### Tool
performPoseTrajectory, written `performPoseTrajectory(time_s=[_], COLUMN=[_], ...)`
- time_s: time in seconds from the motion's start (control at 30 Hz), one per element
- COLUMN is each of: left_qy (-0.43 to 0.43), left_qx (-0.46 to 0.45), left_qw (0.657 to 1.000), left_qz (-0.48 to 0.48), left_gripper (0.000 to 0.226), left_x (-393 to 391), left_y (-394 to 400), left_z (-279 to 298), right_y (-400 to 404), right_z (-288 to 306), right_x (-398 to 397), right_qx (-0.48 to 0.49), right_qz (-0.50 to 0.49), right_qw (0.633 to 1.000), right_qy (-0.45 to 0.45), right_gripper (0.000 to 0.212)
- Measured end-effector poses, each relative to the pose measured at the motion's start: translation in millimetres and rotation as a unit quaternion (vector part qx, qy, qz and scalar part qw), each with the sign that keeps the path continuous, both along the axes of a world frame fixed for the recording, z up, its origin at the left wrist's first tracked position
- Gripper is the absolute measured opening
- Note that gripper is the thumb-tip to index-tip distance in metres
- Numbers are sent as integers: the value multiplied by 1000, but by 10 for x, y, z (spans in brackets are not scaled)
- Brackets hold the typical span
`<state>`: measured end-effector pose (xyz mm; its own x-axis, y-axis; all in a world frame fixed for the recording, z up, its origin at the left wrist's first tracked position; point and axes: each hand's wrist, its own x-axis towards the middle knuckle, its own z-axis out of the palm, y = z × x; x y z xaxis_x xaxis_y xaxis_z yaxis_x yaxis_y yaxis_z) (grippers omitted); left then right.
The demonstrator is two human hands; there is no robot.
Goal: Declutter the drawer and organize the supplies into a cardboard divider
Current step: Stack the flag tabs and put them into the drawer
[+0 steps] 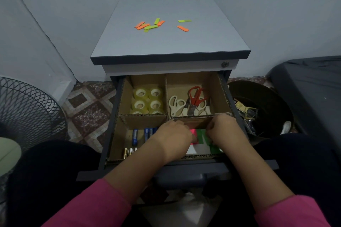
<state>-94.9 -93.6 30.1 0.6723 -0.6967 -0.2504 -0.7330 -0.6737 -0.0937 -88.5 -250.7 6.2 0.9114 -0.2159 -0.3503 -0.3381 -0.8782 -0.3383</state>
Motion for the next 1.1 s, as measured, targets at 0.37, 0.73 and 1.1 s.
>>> performPoseTrajectory(time_s=[0.37,0.73,1.1], left_qy=[-5,-1,-1], left_qx=[-4,-13,-23], left_qw=[1000,1000,1000], left_qz=[-1,-2,0], left_gripper=[47,48,47], left_x=[3,1,-4], left_y=[2,10,20], left_z=[-8,-1,9], right_y=[-7,10,12], right_z=[-64,-89,-74], right_x=[-20,-24,-33], right_qx=[-51,-36,-31], right_qz=[47,54,57], right_qw=[997,997,997], right_qy=[-23,-41,-49], right_gripper=[17,12,7])
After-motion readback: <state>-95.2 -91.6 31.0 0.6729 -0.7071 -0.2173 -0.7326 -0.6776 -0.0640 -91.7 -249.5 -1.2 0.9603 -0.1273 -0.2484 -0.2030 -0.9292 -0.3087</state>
